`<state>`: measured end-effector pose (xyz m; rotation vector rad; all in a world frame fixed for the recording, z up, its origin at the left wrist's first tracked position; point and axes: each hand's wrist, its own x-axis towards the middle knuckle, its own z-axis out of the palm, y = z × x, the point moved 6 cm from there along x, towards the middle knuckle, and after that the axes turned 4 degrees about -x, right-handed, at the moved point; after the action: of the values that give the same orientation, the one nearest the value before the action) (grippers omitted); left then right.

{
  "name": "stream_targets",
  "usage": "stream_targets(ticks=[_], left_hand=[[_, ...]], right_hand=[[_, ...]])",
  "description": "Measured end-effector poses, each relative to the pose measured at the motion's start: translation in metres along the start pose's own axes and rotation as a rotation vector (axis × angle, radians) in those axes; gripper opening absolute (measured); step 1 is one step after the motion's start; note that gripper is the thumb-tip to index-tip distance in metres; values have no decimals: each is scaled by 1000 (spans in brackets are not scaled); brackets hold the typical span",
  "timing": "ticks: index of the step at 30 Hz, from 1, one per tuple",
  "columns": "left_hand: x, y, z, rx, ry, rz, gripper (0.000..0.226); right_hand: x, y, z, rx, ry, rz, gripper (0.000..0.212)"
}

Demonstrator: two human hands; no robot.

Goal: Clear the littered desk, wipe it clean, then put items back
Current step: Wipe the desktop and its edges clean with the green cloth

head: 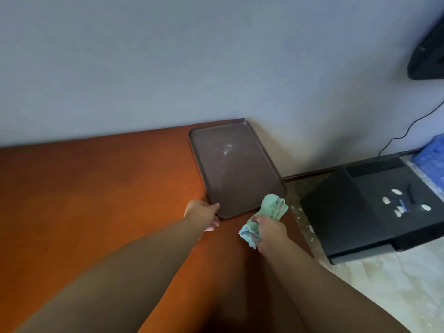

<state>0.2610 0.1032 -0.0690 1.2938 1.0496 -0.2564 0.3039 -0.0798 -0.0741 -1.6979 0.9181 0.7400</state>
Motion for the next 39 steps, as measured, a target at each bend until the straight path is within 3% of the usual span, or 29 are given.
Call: stream_targets(ticks=[4, 8, 12, 16, 19, 23, 29, 39], left_hand=[[9, 2, 6, 74, -121, -100, 26], [0, -17, 14, 171, -103, -110, 12], [-32, -71, 18, 92, -93, -283, 8], [-77, -131, 28, -190, -110, -472, 9], [-110, -161, 38, -427, -84, -453, 27], [-133, -195, 27, -566, 15, -371, 28], [-164, -237, -11, -664, 124, -415, 30], [-203, -271, -75, -597, 328, -376, 27]], right_hand=[[3, -1, 5, 61, 102, -7, 44], [-10, 0, 4, 40, 99, -43, 47], [-28, 10, -9, -366, 184, -235, 42], [-51, 26, -11, -719, 107, -503, 29], [-66, 42, -2, -954, 35, -643, 26], [-87, 69, 15, -1136, -34, -789, 22], [-117, 110, 42, -1197, -117, -871, 19], [-155, 163, 80, -1211, -329, -886, 26]])
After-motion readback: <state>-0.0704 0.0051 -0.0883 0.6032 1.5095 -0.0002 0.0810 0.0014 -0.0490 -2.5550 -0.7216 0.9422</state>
